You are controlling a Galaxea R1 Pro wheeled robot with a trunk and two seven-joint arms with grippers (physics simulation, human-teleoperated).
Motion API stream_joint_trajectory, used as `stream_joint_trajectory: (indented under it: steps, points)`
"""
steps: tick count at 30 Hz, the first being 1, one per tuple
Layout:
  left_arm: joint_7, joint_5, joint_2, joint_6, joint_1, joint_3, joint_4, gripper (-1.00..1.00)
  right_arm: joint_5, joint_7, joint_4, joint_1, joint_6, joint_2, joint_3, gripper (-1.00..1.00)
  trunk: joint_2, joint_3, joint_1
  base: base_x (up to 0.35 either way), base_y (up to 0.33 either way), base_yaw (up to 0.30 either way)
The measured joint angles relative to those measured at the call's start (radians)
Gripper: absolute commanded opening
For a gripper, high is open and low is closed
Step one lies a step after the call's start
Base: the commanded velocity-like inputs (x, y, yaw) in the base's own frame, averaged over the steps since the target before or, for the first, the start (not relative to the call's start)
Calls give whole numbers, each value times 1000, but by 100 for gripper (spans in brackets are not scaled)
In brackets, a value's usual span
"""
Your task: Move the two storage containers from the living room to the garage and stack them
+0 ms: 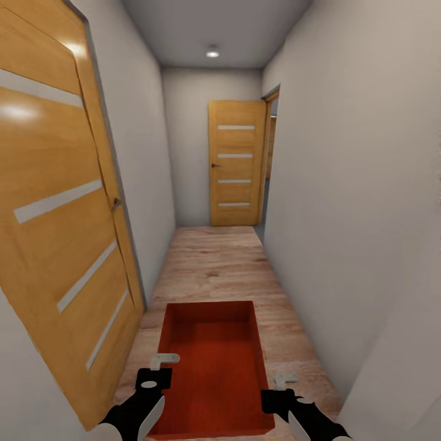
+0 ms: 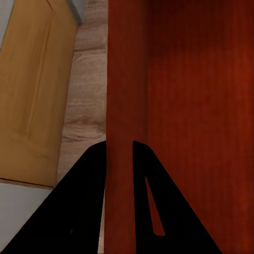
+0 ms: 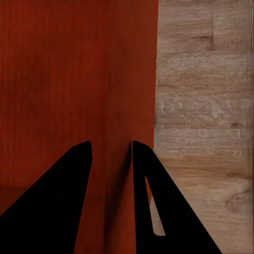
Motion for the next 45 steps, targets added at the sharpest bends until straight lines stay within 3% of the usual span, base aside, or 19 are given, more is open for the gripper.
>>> stream_joint_trajectory:
  steps: [8, 45]
  points:
    - [0, 0, 0, 0, 0, 0, 0, -100, 0, 0, 1, 0, -1, 0, 0, -100, 0, 4, 0, 340, 75, -175]
    - [0, 0, 0, 1, 0, 0, -1, -100, -2, -1, 2, 0, -1, 0, 1, -100, 0, 4, 0, 340, 57, -1]
